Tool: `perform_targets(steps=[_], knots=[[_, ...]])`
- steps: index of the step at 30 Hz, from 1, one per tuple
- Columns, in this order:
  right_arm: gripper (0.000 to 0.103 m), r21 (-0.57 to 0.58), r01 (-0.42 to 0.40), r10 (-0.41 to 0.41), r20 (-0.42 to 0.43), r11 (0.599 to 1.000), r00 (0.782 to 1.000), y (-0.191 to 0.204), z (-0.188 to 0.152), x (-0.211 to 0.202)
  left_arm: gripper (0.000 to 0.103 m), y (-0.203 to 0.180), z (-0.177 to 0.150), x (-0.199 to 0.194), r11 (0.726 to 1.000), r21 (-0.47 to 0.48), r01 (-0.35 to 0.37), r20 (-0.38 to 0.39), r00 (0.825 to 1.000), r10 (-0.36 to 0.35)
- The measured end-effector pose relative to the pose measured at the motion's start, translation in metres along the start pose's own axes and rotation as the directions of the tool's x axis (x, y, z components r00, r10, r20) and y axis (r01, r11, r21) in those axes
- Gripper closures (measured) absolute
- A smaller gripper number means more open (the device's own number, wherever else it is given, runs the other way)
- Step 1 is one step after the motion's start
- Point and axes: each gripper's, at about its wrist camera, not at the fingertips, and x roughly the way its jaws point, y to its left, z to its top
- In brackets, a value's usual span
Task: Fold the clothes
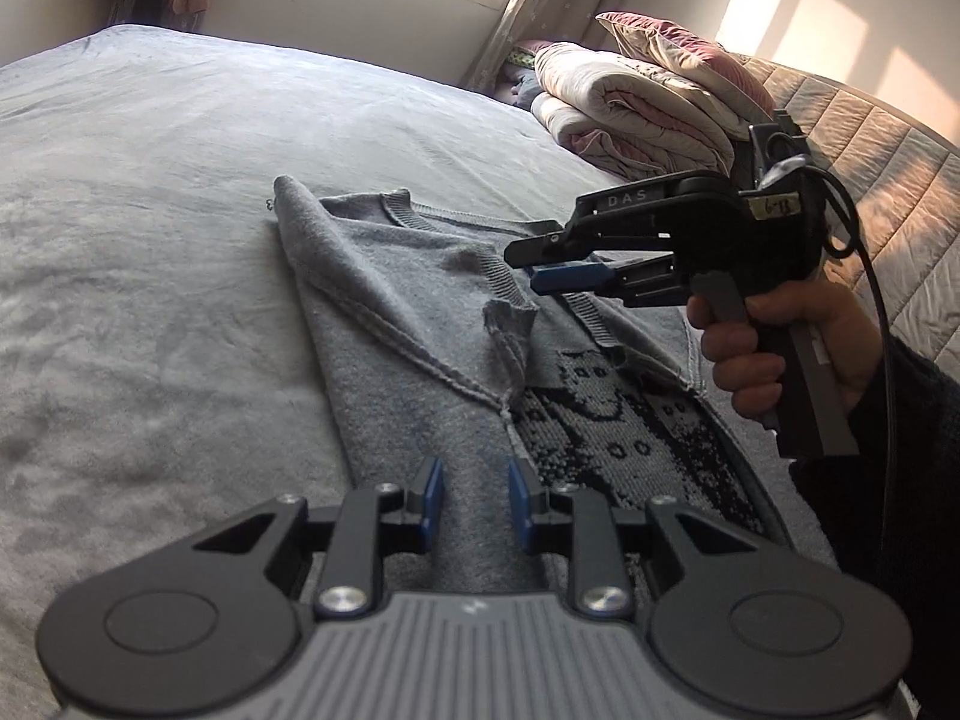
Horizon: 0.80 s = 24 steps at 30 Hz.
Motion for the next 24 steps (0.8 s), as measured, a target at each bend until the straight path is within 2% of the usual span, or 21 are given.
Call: perform_targets(steps=[7, 11, 15, 18, 20, 24], knots=[[0.066, -0.084, 0.011, -0.015, -0.043, 0.996, 0.999, 0.021, -0.02, -0.014, 0.079, -0.008, -0.005, 0.002, 0.995, -0.013, 0.099, -0.047, 0.994, -0.1], [0.066, -0.072, 0.039, -0.044, -0.069, 0.997, 0.997, 0.02, -0.033, -0.019, 0.079, -0.021, -0.01, 0.001, 0.988, 0.016, 0.153, -0.097, 0.984, -0.15], [0.066, -0.05, 0.02, -0.024, -0.074, 0.999, 0.997, 0.022, -0.048, -0.035, 0.078, -0.041, -0.022, -0.016, 0.98, 0.106, 0.171, -0.133, 0.979, -0.157], [0.066, -0.062, 0.002, -0.007, -0.091, 0.998, 0.996, 0.033, -0.064, -0.05, 0.076, -0.048, -0.024, -0.029, 0.972, 0.088, 0.217, -0.141, 0.969, -0.204], [0.066, -0.077, -0.01, 0.002, -0.107, 0.997, 0.994, 0.041, -0.077, -0.061, 0.076, -0.05, -0.023, -0.038, 0.975, 0.076, 0.207, -0.148, 0.97, -0.194], [0.066, -0.071, -0.043, 0.034, -0.117, 0.997, 0.993, 0.049, -0.102, -0.085, 0.074, -0.053, -0.027, -0.063, 0.985, 0.098, 0.146, -0.171, 0.977, -0.127]])
